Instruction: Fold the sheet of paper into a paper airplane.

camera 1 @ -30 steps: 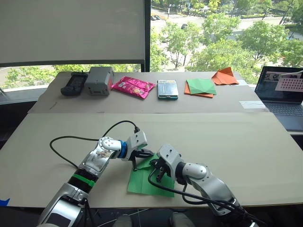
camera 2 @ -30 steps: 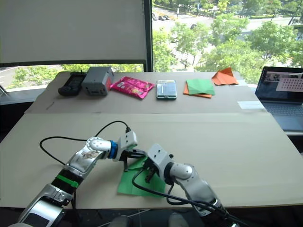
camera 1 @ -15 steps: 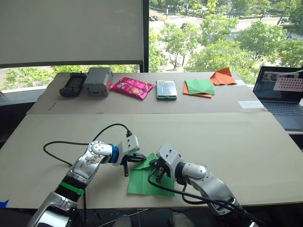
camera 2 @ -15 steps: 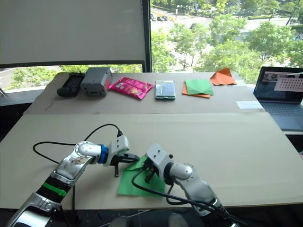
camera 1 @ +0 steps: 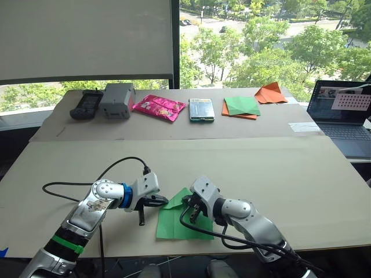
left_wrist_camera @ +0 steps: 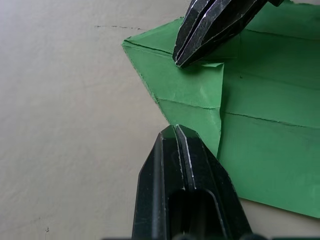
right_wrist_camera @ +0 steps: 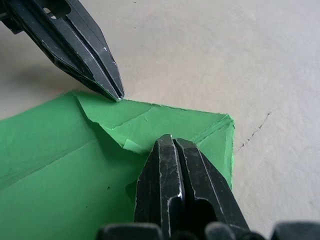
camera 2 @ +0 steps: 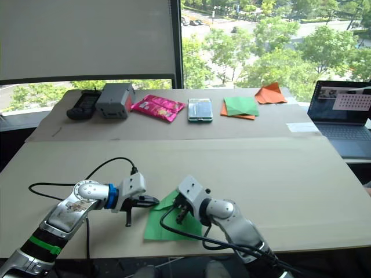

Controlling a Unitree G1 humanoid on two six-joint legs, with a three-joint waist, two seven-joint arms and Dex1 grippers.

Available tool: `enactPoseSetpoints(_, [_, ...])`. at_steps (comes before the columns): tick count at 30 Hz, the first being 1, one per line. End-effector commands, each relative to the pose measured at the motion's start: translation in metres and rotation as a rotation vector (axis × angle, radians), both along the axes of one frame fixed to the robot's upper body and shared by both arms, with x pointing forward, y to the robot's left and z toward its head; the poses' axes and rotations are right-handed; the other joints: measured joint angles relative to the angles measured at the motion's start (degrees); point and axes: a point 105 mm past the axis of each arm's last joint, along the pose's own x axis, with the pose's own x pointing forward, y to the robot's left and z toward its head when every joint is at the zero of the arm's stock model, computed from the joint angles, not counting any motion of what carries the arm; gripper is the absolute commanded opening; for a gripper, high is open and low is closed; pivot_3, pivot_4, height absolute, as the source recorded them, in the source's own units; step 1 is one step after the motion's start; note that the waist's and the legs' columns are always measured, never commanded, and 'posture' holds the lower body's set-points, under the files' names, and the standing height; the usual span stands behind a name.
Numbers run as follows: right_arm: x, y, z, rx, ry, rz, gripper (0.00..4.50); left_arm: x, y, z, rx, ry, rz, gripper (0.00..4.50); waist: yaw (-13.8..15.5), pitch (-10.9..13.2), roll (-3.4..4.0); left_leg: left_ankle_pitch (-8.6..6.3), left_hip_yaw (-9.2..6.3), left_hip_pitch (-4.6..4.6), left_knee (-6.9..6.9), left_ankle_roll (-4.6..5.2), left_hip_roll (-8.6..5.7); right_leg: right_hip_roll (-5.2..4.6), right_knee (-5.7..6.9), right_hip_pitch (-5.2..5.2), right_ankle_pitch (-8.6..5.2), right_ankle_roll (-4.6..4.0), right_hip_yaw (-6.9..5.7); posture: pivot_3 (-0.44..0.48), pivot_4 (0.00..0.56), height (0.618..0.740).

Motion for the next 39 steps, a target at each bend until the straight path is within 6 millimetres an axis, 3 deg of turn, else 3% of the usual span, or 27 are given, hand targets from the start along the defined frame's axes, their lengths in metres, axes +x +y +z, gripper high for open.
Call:
enactPoseSetpoints(1, [-0.001,-0.007,-0.014,-0.037,0.054,-0.025,0.0,-0.017,0.015,-0.025,0.069,0.123,0.026,0.02,-0.11,0.01,-0.02,0.0,0.01,0.03,-0.04,0.0,0.0,-0.01,-0.01,0.0,0.0,-0.01,0.01,0.0,0.15,0.736])
enactPoseSetpoints(13, [0.0,-0.005,-0.014,-0.034,0.054,-0.023,0.0,-0.029,0.03,-0.025,0.098,0.141,0.044,0.02,-0.45,0.03,-0.02,0.0,0.02,0.15,-0.33,0.0,0.0,-0.01,-0.01,-0.1,-0.05,-0.09,0.02,0.0,0.15,0.736])
enactPoseSetpoints(18, [0.0,-0.005,-0.014,-0.033,0.053,-0.022,0.0,-0.024,0.032,-0.016,0.091,0.112,0.057,0.02,-0.44,0.08,-0.02,0.0,0.02,0.17,-0.44,0.0,0.01,-0.01,0.0,-0.17,-0.05,-0.09,0.02,0.0,0.15,0.736])
enactPoseSetpoints(29, [0.002,-0.005,-0.014,-0.036,0.053,-0.022,0.0,0.02,0.001,0.051,-0.171,0.015,0.085,0.02,-0.22,0.52,-0.41,0.0,0.02,0.1,-0.47,0.0,0.0,-0.01,0.0,-0.24,-0.05,-0.08,-0.01,0.0,0.15,0.736])
enactPoseSetpoints(39, [0.0,-0.006,-0.015,-0.041,0.056,-0.023,0.0,0.042,-0.037,0.032,-0.197,-0.013,0.068,0.02,-0.34,0.37,-0.33,0.02,0.0,0.12,-0.45,0.02,-0.04,0.04,0.05,-0.14,0.04,0.03,0.0,0.0,0.15,0.736])
